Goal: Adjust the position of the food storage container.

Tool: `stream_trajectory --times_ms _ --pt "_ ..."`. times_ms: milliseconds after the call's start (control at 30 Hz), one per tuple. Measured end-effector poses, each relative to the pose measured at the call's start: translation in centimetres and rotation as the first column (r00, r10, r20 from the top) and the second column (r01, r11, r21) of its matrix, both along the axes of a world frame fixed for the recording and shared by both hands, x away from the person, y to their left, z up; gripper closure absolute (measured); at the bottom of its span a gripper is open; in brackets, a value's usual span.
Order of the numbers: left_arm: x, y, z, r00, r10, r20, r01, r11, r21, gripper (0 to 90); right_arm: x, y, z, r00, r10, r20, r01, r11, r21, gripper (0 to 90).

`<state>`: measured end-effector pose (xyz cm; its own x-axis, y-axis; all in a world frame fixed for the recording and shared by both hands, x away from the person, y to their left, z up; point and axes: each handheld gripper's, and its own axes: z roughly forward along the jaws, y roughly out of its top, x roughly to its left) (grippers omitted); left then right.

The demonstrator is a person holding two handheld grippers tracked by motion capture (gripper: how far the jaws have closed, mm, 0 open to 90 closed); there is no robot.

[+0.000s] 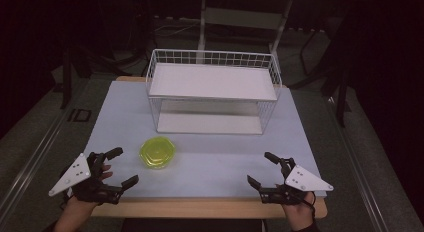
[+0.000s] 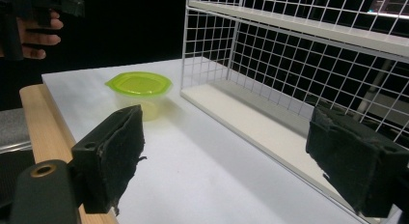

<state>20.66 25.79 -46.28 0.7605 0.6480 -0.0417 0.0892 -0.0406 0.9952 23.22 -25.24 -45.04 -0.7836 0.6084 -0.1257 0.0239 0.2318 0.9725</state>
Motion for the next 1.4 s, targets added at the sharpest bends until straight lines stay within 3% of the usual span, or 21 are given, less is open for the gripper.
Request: stream_trajectory --times_ms 167,267,400,433,533,600,667,800,933,1167,1400 --pt "0.0 -0.2 0.0 1.0000 0.006 -0.002 -0.006 0.9999 -0.014 3.4 -0.1 -0.1 0.1 0.9999 -0.009 0.014 0.009 1.000 0.002 13.1" --pt "0.0 -0.3 -0.1 0.9998 -0.020 -0.007 0.020 0.9997 -0.015 3.4 -0.1 -0.2 0.1 0.9997 -0.015 0.018 0.015 1.000 0.010 13.2" --pt "-0.1 -0.5 0.0 0.9987 -0.041 0.029 0.041 0.9991 -0.006 3.7 -0.2 -0.2 0.1 0.9996 -0.017 0.023 0.017 1.000 0.011 13.2" --pt "-0.1 -0.5 0.0 0.9991 -0.035 0.026 0.035 0.9994 -0.008 4.4 -0.2 -0.1 0.1 0.9995 -0.018 0.024 0.018 1.000 0.009 13.2" --pt "0.0 -0.4 0.4 0.9980 -0.042 -0.047 0.040 0.9979 -0.051 4.7 -0.2 -0.1 0.1 0.9995 -0.017 0.028 0.017 1.000 0.007 13.2" --pt "-0.1 -0.4 0.7 0.9960 -0.020 -0.087 0.016 0.9983 -0.056 4.7 -0.2 -0.1 0.1 0.9995 -0.016 0.027 0.016 1.000 0.011 13.2" --pt "-0.1 -0.5 1.0 0.9959 -0.034 -0.084 0.030 0.9980 -0.055 4.7 -0.1 -0.1 0.1 0.9993 -0.024 0.030 0.023 1.000 0.009 13.2" --pt "0.1 -0.6 1.5 0.9983 -0.014 -0.057 0.012 0.9993 -0.035 7.2 -0.1 -0.1 0.0 0.9994 -0.025 0.022 0.025 1.000 0.013 13.3" --pt "0.9 -0.4 1.7 0.9990 0.012 -0.043 -0.013 0.9998 -0.017 15.7 0.0 -0.1 0.0 0.9995 -0.022 0.023 0.022 1.000 0.013 13.4" --pt "1.9 -0.3 2.1 0.9992 0.008 -0.040 -0.009 0.9997 -0.022 34.2 0.0 0.0 -0.1 0.9997 -0.015 0.019 0.015 1.000 0.013 13.5" --pt "3.7 -0.7 2.2 0.9959 0.049 -0.077 -0.049 0.9988 0.000 51.3 0.0 0.1 -0.1 0.9998 -0.011 0.019 0.011 1.000 0.013 13.5"
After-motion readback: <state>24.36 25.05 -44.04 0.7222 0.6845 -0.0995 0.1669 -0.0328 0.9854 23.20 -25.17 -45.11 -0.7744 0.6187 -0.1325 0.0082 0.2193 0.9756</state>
